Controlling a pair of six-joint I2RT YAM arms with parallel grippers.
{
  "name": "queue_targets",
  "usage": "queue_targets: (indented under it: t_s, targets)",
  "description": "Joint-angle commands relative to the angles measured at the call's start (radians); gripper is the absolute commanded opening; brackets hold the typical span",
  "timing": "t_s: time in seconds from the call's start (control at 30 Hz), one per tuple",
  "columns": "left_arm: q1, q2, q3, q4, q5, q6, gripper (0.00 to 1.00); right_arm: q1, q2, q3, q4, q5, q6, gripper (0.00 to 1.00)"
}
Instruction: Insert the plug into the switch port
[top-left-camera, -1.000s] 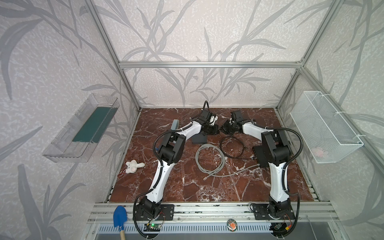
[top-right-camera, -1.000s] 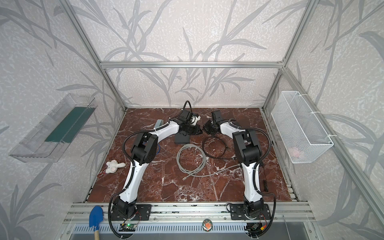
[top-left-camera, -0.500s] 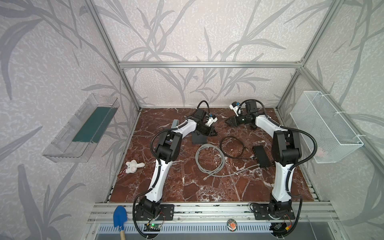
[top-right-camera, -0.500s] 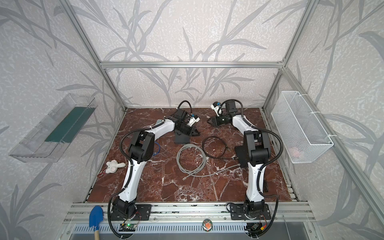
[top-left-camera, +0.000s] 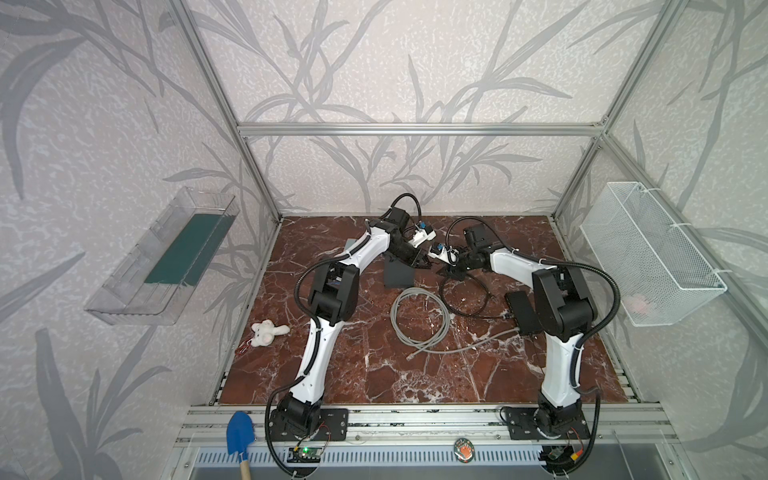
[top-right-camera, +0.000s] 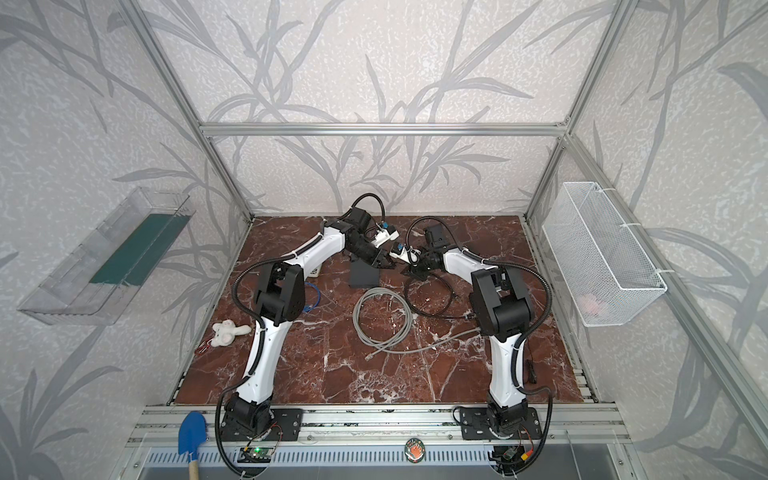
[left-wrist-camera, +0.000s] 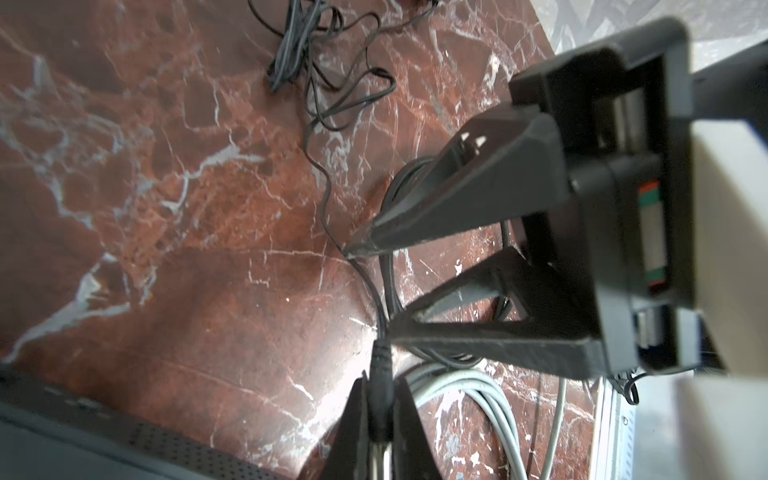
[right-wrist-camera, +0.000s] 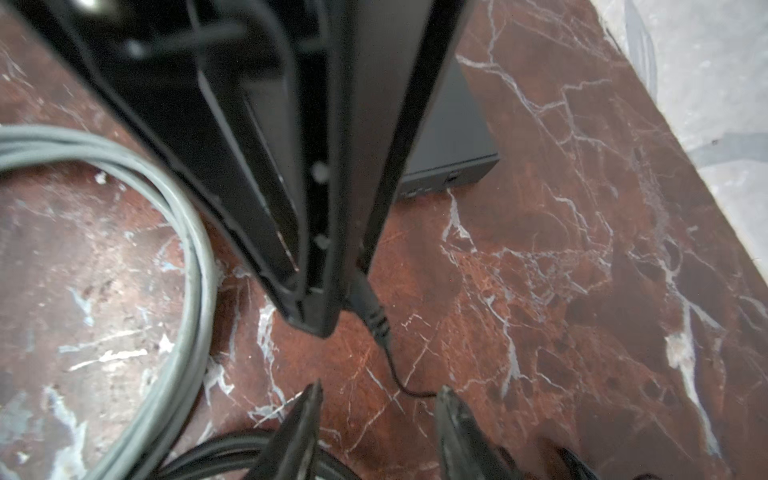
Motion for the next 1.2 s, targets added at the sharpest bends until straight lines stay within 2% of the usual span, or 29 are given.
queue_targets:
  t_s: [0.0,0.27,0.53,0.63,0.7,0.77,0.87,1.17]
  targets:
    - [-0.004,0.019,0.041,-0.054,0.011,0.054,0.00,0.003,-0.049,-0.022,0.130,0.063,-0.046,0.45]
    - [0.000,0.042,0.088,-0.087,0.024,0.054,0.00,0.056,-0.037,0.009,0.145,0.018,-0.009,0.42]
    - [0.016,0.050,0.098,-0.086,0.030,0.031,0.00,0.075,-0.022,0.016,0.155,0.062,-0.007,0.21]
    - [0.024,0.050,0.098,-0.089,0.040,0.029,0.00,0.075,-0.024,0.013,0.169,0.090,0.013,0.22]
    - [0.028,0.050,0.100,-0.095,0.055,0.030,0.00,0.074,-0.031,-0.001,0.209,0.099,0.046,0.27]
    - [0.032,0.050,0.098,-0.108,0.080,0.036,0.00,0.069,-0.039,-0.035,0.295,0.101,0.099,0.30]
    - [0.037,0.050,0.090,-0.135,0.106,0.056,0.00,0.058,-0.047,-0.090,0.446,0.055,0.160,0.30]
    - [0.039,0.041,0.068,-0.132,0.093,0.030,0.00,0.059,-0.064,-0.114,0.455,-0.026,0.157,0.11]
